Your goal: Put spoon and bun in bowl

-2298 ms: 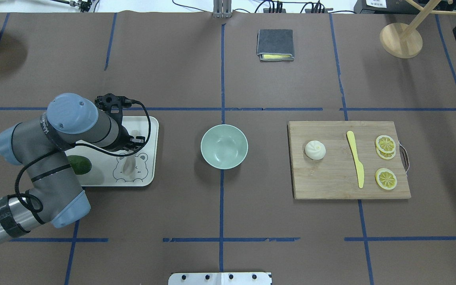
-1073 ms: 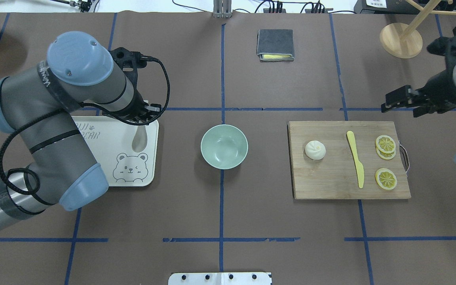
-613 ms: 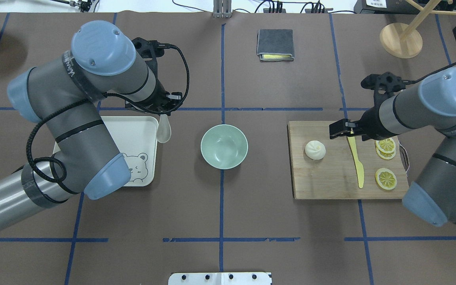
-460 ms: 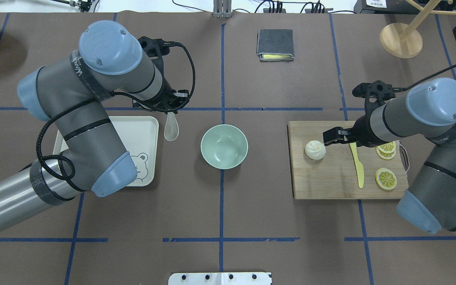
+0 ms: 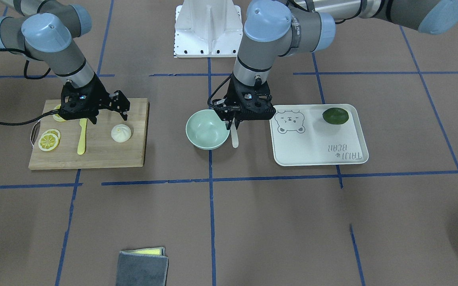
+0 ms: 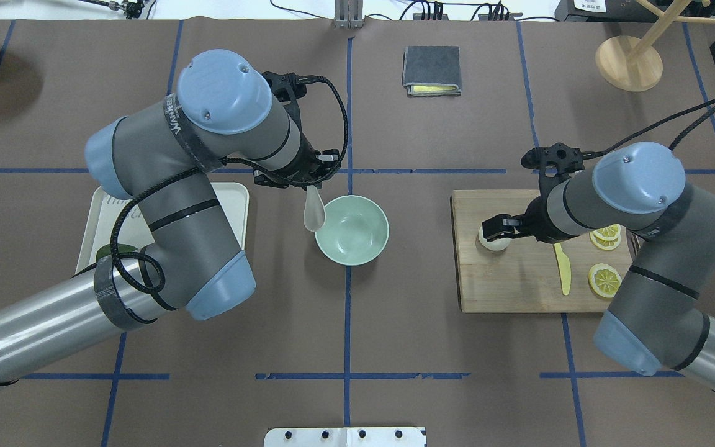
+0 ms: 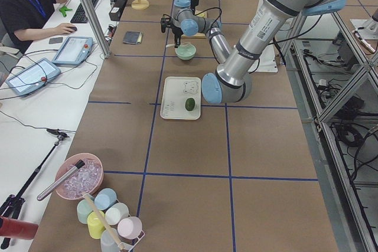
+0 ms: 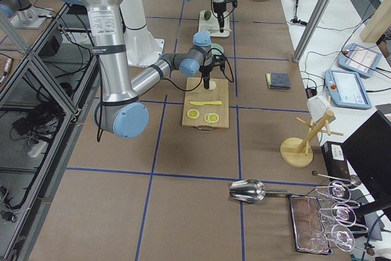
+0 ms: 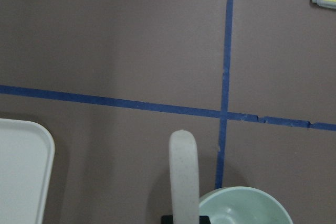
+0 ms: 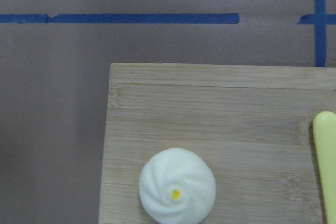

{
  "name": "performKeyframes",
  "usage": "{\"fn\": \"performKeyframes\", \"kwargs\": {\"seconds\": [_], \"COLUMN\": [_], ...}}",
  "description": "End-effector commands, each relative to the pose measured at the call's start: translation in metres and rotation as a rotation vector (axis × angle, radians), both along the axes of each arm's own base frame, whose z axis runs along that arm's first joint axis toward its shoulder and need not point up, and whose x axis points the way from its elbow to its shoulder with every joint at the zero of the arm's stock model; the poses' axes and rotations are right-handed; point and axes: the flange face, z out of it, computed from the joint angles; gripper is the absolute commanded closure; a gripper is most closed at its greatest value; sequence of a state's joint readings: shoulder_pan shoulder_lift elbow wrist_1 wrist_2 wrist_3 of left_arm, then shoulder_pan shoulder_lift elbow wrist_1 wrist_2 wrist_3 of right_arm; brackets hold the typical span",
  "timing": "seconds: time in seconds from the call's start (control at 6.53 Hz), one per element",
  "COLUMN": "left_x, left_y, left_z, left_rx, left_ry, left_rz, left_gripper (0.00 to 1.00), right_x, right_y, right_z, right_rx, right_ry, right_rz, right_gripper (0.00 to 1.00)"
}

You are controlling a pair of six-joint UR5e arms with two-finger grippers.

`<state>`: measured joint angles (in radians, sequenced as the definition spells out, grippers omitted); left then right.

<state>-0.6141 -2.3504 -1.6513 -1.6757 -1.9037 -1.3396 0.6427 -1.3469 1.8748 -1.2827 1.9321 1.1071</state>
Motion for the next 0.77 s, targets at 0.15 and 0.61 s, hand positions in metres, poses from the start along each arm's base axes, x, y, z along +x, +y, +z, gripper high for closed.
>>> {"fn": "performKeyframes", "kwargs": {"seconds": [0.15, 0.61], "left_x": [0.031, 0.043], "left_y": [0.003, 0.010], "left_z": [-0.011, -0.009], "left_rx": [-0.029, -0.023], "left_ry": [0.020, 0.031], "left_rz": [0.002, 0.016], "left_gripper": [1.00, 1.00], "right_x": [-0.024, -0.030], "right_y": [-0.005, -0.010], "right_z": [-0.009, 0.007], "right_rx": [-0.018, -0.033], "right_ry": [0.067, 0.096], "right_rz": [0.003, 0.000], "right_gripper": [0.00, 0.06]}}
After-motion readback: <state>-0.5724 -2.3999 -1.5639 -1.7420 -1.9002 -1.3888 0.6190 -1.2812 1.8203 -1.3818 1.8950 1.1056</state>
